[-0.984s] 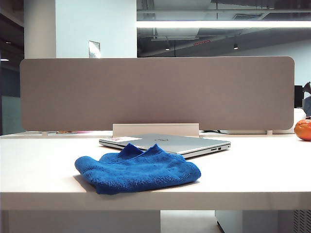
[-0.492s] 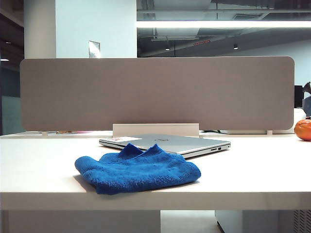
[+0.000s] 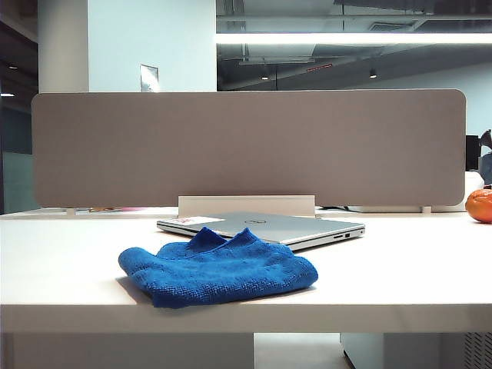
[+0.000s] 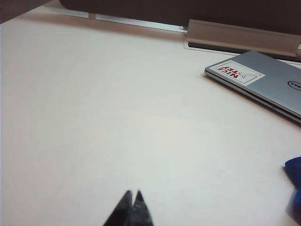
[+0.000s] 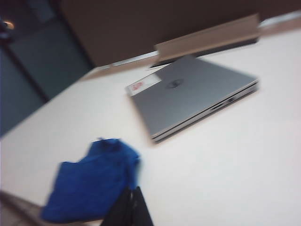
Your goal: Pick up the blue rag and put it over the laptop.
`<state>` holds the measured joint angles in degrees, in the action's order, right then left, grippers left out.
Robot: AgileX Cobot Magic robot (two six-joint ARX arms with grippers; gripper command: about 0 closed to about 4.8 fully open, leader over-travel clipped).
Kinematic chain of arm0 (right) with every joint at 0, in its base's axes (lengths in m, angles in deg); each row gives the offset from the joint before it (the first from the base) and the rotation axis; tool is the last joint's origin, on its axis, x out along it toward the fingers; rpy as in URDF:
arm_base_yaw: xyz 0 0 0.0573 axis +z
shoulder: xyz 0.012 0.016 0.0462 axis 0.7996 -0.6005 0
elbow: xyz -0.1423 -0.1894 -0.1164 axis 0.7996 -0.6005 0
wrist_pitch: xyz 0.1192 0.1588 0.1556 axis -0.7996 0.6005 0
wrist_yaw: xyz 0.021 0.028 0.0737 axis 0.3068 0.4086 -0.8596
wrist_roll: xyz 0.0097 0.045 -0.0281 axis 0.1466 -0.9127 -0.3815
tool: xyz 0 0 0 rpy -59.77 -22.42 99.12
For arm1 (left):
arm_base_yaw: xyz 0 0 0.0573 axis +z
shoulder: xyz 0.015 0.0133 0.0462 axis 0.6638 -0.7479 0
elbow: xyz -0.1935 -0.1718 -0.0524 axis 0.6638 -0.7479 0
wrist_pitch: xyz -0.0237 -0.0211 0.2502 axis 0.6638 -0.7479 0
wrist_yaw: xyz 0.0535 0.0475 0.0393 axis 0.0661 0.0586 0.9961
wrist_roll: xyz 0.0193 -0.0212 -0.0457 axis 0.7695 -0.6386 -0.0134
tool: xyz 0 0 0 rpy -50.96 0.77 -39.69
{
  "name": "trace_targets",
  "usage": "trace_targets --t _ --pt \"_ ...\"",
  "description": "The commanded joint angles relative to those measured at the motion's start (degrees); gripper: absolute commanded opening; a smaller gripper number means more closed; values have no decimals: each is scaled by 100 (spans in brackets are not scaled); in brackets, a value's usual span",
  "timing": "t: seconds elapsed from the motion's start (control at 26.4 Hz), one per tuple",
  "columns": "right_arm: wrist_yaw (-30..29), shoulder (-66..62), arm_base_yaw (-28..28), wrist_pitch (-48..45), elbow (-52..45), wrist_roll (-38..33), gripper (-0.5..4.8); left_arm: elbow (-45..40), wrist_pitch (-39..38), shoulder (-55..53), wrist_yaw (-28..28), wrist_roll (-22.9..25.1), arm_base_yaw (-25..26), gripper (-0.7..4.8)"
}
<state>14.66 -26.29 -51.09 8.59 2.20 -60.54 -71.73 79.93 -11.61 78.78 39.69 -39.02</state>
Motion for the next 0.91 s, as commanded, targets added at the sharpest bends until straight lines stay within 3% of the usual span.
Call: trace_targets --t 0.04,0.27,0.42,0.57,0.91 --pt "-363 13 4 -55 -31 -588 -5 35 9 -7 -37 -22 -2 -6" --pt "-522 13 4 61 -31 -787 -5 192 -20 -7 -146 -72 -4 -6" --pt "-525 13 4 116 -31 -787 -5 426 -35 -9 -173 -428 -4 -6" --pt "-507 13 4 111 -31 -785 -5 699 -37 -81 -297 -492 -4 -6" --pt "-501 13 4 111 -31 -776 -5 1998 -52 -1714 -979 -472 -4 -6"
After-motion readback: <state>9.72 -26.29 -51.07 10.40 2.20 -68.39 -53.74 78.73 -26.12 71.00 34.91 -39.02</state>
